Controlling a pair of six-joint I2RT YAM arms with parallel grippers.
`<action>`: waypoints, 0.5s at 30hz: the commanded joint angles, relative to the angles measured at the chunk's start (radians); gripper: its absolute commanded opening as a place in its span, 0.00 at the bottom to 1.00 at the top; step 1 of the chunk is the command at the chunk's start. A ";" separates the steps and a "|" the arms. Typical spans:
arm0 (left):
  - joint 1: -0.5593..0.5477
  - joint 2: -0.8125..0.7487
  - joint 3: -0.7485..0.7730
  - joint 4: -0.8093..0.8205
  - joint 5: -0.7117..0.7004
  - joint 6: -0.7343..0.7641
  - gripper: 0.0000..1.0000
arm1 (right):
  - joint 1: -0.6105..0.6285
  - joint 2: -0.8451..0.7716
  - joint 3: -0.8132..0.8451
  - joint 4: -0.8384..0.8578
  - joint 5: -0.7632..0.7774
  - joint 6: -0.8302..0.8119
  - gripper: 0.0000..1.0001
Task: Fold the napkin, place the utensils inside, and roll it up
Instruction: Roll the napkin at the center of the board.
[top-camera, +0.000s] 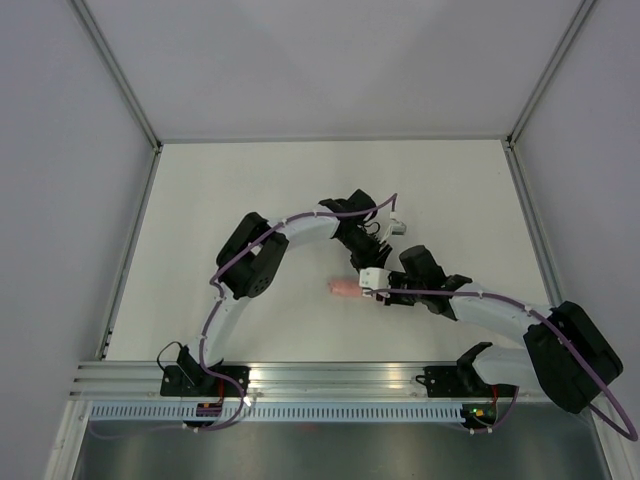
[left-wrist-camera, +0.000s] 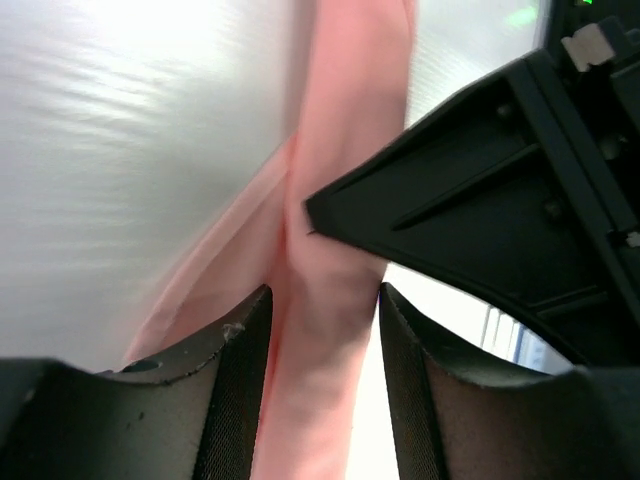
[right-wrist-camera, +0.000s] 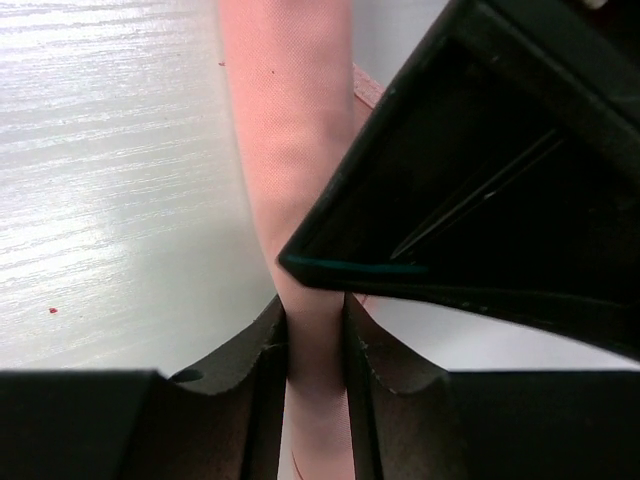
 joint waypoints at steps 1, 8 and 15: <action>0.040 -0.096 -0.049 0.138 -0.111 -0.071 0.53 | 0.002 0.029 0.044 -0.109 -0.002 -0.009 0.31; 0.077 -0.226 -0.152 0.306 -0.230 -0.166 0.54 | -0.003 0.081 0.137 -0.249 -0.074 -0.006 0.31; 0.106 -0.411 -0.348 0.545 -0.498 -0.274 0.54 | -0.056 0.190 0.292 -0.439 -0.191 -0.049 0.31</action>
